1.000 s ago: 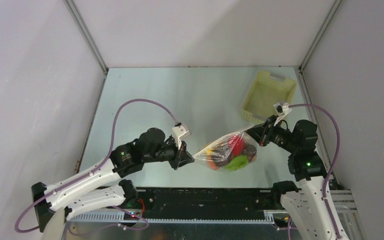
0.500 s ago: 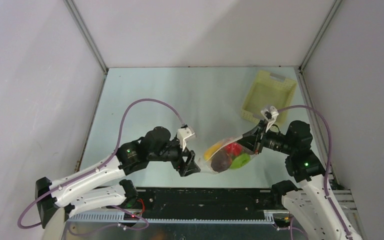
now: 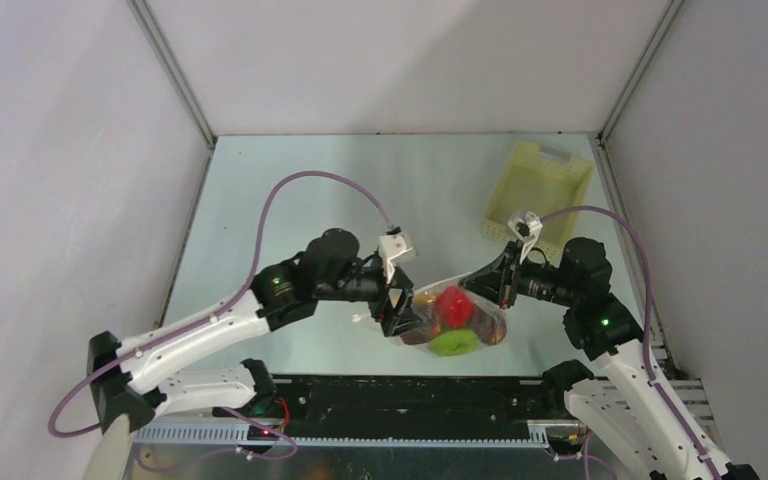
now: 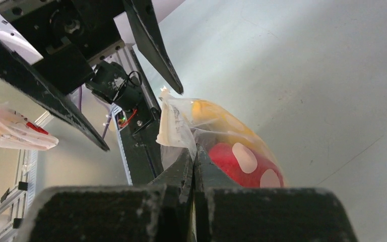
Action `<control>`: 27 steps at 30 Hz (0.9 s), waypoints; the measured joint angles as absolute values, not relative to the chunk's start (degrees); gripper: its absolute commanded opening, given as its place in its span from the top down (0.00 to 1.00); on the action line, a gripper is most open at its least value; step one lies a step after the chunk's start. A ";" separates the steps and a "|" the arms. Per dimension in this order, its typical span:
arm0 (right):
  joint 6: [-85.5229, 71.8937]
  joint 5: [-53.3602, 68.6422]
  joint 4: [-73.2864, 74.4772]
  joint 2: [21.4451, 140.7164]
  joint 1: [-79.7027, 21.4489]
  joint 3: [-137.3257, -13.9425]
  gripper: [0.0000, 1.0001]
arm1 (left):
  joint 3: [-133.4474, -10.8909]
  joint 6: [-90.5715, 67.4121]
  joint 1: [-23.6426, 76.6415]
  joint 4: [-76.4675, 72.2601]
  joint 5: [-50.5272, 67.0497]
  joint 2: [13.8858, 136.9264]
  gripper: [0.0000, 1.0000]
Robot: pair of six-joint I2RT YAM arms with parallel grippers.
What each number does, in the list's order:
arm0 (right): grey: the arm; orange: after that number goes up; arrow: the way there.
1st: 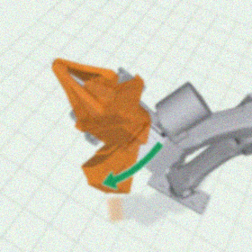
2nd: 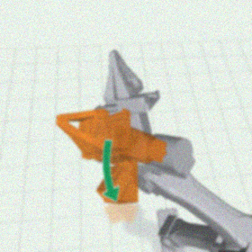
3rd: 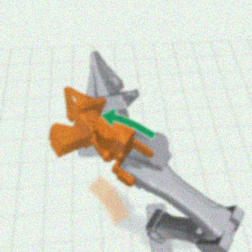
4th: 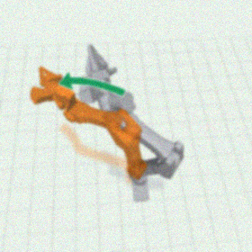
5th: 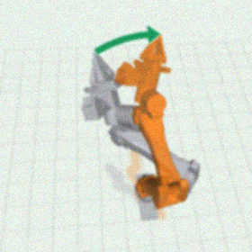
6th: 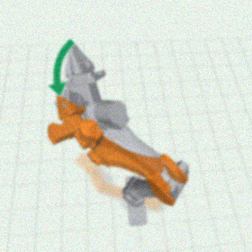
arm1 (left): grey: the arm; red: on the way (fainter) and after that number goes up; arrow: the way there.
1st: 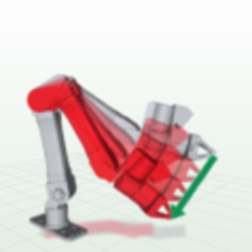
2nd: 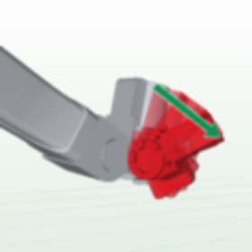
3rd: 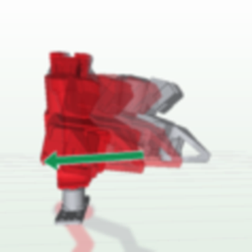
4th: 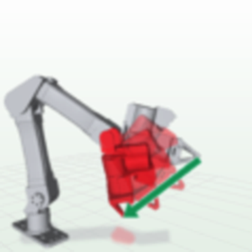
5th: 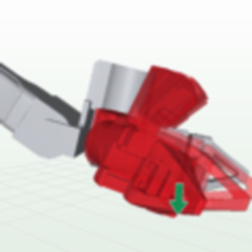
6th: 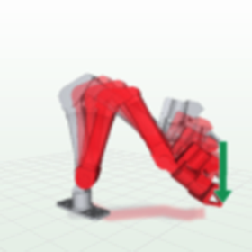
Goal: Place the food in the zip-top bag and seal the zipper
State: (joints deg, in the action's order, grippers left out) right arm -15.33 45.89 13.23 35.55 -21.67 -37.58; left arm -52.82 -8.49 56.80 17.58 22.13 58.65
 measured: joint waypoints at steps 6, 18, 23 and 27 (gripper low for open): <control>-16.32 45.47 12.21 35.68 -22.02 -37.56 1.00 | -57.74 -6.44 59.11 17.61 22.68 67.81 0.41; -17.47 43.46 11.86 34.57 -22.31 -37.50 0.14 | -59.77 -3.57 59.68 20.38 18.26 70.98 1.00; -18.28 37.80 11.81 32.23 -21.98 -37.47 0.01 | -59.81 -4.75 59.77 22.87 4.51 68.99 1.00; -18.33 33.04 12.93 29.45 -20.86 -37.47 0.01 | -61.30 -5.72 59.46 26.59 -9.56 67.44 1.00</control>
